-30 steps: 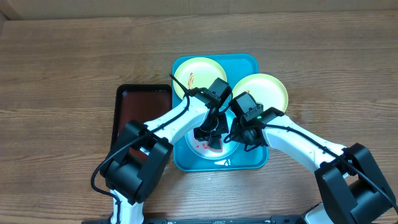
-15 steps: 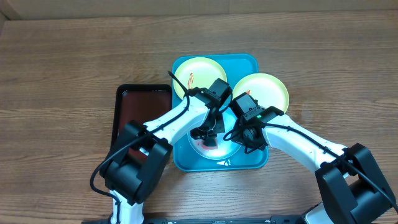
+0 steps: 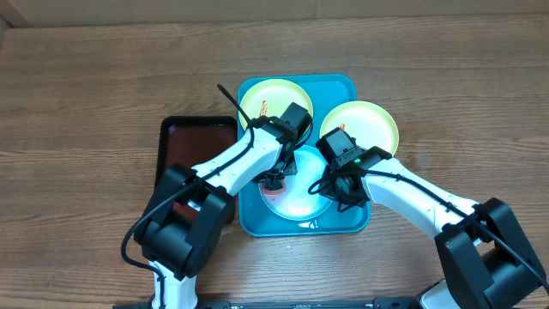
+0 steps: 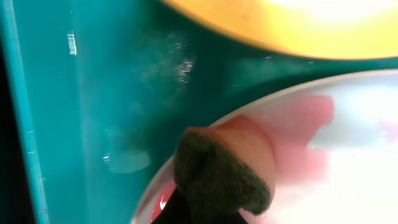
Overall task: Clean dirty plates on tray and stack at the side
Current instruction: 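Keep scrubbing the white plate's red smear with the left-held sponge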
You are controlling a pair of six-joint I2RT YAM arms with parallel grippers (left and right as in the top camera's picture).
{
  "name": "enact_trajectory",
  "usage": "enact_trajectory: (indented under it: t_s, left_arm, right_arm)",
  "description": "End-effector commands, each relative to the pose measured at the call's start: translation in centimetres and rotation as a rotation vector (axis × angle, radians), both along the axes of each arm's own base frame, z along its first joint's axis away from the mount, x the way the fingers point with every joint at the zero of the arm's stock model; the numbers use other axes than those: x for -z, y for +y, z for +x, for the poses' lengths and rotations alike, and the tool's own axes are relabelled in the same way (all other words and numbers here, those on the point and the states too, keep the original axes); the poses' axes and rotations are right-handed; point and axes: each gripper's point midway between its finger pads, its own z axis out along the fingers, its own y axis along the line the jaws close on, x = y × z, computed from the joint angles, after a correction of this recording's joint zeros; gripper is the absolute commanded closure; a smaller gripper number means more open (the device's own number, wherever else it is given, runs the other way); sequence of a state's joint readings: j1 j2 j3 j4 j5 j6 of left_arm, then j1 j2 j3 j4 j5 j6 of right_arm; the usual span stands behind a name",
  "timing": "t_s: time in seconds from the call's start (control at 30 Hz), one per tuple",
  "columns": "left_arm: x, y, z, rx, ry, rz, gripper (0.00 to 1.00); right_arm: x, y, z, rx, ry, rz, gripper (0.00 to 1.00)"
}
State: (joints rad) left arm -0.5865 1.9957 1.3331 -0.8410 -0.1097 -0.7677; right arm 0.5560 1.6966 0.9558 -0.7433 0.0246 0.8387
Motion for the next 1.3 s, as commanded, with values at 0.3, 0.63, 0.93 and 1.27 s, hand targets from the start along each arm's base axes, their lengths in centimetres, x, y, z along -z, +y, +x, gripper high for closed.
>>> enact_trajectory:
  t_s: [0.3,0.63,0.93,1.27]
  left_arm:
    - [0.6,-10.0,-4.0,0.157,0.153,-0.403,0.96]
    - [1.9,-0.8,-0.9,0.011,0.071,-0.073,0.96]
    - [0.9,5.6,-0.3,-0.008,0.062,0.177,0.96]
    - [1.3,-3.2,-0.8,0.186,0.12,-0.277,0.96]
  right_arm:
    - [1.6,-2.0,-0.8,0.045,0.043,-0.075,0.96]
    - [1.6,-2.0,-0.8,0.042,0.042,-0.076,0.96]
    - [1.6,-2.0,-0.8,0.042,0.042,-0.076,0.96]
    - [1.6,-2.0,-0.8,0.042,0.042,-0.076,0.96]
